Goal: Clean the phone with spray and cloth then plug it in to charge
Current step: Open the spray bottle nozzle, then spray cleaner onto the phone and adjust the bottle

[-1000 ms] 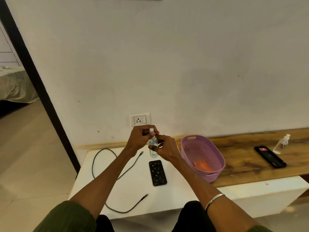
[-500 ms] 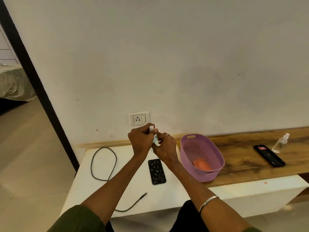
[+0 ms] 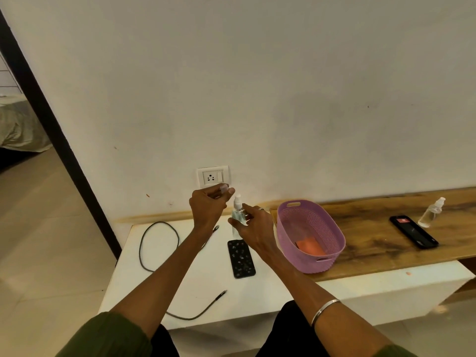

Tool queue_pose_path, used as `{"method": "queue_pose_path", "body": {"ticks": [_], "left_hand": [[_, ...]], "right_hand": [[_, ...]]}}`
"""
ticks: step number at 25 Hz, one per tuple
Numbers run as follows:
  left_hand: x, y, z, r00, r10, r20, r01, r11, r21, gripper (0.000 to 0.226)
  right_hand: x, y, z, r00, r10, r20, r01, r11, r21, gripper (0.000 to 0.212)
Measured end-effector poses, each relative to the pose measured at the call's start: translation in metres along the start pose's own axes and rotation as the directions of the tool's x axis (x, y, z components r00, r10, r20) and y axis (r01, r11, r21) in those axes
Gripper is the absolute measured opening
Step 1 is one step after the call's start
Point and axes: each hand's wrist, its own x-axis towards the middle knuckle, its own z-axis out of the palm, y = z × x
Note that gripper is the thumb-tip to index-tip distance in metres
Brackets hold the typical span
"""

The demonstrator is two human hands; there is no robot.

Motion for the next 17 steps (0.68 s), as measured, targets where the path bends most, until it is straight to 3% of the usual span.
{"method": "queue_pose_path", "body": {"ticks": [12,17], "left_hand": [[0.012,-0.023,-0.014,0.996,-0.062,0.07,0.064,0.998,-0.023,0.015],[0.012,-0.051,-0.019,0.995,-0.07,0.065,0.068,0.997,0.022,0.016]], "right_hand": [[0.006,0.022,-0.007,0.965,0.132,0.225,-0.199,0.93,0.308,0.053],[0.0,0.036,-0.015,0.984,0.033,0.172,-0.111,0.879,0.464,0.072]]}}
